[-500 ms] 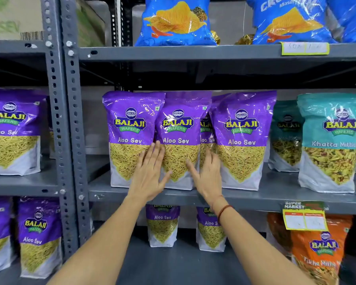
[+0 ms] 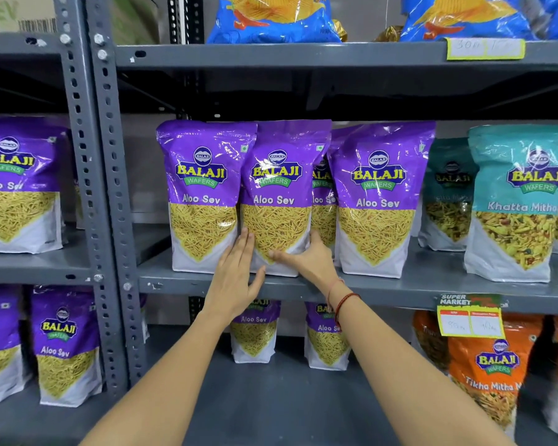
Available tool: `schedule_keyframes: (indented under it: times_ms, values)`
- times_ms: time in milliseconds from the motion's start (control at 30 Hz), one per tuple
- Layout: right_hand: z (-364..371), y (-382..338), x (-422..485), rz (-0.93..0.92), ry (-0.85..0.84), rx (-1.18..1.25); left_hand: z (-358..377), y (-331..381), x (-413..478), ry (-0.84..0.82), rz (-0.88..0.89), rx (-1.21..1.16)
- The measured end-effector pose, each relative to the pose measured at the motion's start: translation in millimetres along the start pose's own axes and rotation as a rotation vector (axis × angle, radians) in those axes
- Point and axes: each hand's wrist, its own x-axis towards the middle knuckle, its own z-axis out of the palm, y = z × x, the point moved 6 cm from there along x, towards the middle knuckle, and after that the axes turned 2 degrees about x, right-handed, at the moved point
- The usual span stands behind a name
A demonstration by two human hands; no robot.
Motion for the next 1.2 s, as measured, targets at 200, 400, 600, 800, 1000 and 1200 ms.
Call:
schedule_keyframes:
  times_ms: [200,400,600,800,1000,1200]
  values:
    - [-7.2,-6.7,-9.8,0.011,0.067,0.057,-8.7,5.8,3.1,0.001,-0.048,-0.211]
    - [-22.0,0.2,-20.5,-0.019,0.123,0.079,-15.9,2.6,11.5,0.176,-0.476,-0.827]
    - [-38.2,7.9,-30.0,-0.050,0.068,0.209,-11.7,-2.3,6.4,0.063,-0.588,-1.039]
    - [-57.8,7.4,-48.2,-0.067,0.079,0.270,-14.2,27.2,9.0,-0.249,-0.433,-1.149]
    - [-76.8,12.5,-82.2,-0.103,0.080,0.366,-27.7,48.4,-0.4,-0.295,-0.373,-1.207]
    - [-71.7,42.1,-120.7,-0.114,0.082,0.421,-34.6,57.2,-37.5,-0.251,-0.343,-1.175]
